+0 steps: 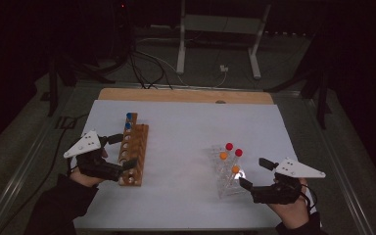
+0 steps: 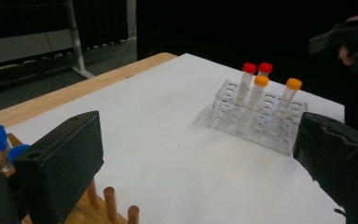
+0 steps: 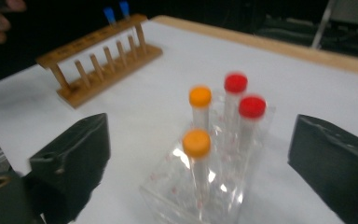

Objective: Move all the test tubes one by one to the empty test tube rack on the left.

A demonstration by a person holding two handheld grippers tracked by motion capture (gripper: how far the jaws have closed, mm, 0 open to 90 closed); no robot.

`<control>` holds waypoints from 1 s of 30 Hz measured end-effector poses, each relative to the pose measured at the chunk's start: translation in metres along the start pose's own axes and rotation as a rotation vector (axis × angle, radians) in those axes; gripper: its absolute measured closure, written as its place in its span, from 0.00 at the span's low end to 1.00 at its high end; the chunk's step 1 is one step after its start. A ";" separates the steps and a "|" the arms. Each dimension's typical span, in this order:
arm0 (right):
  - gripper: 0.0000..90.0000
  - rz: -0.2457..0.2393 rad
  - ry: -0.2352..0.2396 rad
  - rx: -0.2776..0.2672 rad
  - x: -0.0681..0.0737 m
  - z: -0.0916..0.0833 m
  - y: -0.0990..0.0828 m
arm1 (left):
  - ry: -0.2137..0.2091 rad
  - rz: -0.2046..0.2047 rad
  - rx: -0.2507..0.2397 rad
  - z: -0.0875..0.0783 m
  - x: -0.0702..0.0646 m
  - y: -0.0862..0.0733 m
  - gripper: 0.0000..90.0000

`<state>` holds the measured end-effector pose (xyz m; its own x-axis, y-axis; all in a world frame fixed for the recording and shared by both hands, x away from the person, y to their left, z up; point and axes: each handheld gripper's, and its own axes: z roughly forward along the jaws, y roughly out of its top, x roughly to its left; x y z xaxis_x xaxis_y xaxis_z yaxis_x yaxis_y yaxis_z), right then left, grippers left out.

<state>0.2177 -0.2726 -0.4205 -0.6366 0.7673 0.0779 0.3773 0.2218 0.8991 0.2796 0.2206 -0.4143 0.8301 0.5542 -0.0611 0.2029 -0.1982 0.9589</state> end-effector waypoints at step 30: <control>0.77 -0.069 -0.033 0.243 0.003 0.051 -0.024 | -0.004 0.000 -0.005 -0.006 -0.002 -0.005 0.03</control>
<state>0.2412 -0.2450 -0.4642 -0.6460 0.7634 0.0022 0.4866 0.4096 0.7716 0.2734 0.2252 -0.4175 0.8324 0.5507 -0.0625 0.2005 -0.1940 0.9603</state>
